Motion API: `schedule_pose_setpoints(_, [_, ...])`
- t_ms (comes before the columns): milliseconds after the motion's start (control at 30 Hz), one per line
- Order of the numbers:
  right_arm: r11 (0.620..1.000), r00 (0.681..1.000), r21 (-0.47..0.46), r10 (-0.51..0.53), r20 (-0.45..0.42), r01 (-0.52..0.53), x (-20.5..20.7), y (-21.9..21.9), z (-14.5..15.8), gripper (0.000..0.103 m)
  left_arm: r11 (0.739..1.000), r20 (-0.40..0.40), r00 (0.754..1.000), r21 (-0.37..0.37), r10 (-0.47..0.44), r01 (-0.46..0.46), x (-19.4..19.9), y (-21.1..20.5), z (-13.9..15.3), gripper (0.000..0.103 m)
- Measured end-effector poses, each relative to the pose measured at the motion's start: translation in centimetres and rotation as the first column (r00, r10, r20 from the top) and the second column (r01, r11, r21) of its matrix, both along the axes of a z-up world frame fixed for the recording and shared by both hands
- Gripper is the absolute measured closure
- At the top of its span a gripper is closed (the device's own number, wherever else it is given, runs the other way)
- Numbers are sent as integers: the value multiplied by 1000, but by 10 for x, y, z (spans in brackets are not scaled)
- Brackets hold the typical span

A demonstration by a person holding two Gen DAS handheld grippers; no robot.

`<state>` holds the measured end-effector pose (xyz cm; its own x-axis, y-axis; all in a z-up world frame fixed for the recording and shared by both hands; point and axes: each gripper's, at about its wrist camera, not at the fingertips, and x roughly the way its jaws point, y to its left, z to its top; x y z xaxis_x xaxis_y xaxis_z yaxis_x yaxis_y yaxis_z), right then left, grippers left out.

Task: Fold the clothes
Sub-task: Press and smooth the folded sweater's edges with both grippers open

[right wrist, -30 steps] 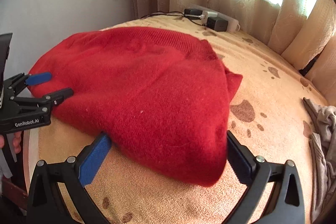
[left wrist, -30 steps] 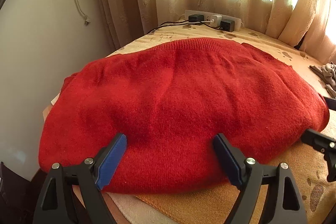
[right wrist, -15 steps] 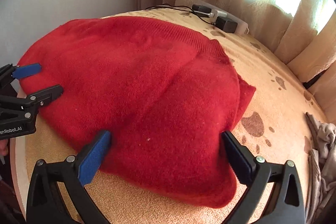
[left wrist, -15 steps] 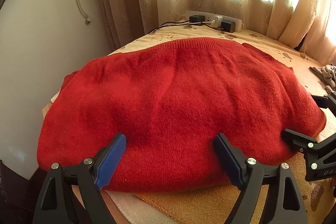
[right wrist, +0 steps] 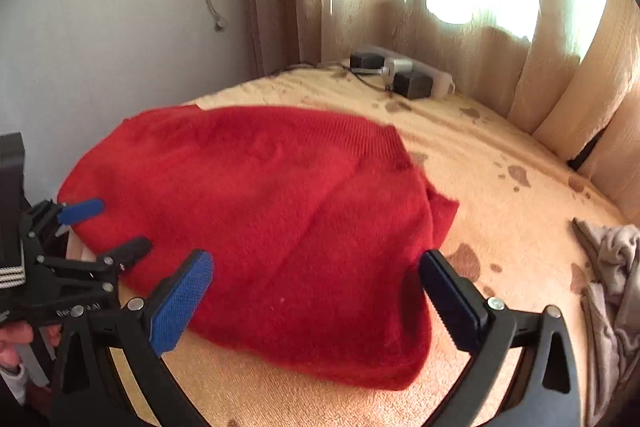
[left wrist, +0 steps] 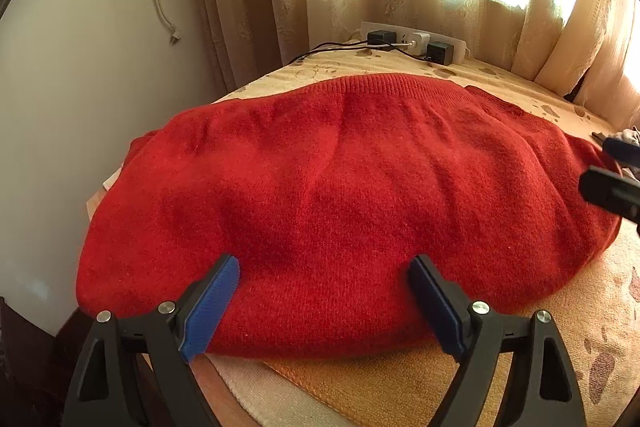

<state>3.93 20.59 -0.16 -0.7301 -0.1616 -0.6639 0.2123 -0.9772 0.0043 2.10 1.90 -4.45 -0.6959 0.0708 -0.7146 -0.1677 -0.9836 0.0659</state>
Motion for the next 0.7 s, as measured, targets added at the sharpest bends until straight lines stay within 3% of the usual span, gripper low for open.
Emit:
schedule_pose_setpoints(100, [998,999,61,27,-35,-25,-7,-16,7,0,1000,-22,1000,-25,6,-6,4,-1,3,14])
schedule_pose_setpoints(267, [992,991,94,74,108,-84,-29,-33,-35,0,999,-40,999,-52,11,-13,8,-7,2,14])
schedule_pose_setpoints(333, [984,990,152,78,114,-95,-27,-38,-49,0,999,-39,999,-52,10,-12,7,-8,0,14])
schedule_pose_setpoints(700, [979,992,177,80,99,-97,-24,-38,-48,0,997,-46,999,-73,25,-28,5,-3,-2,14])
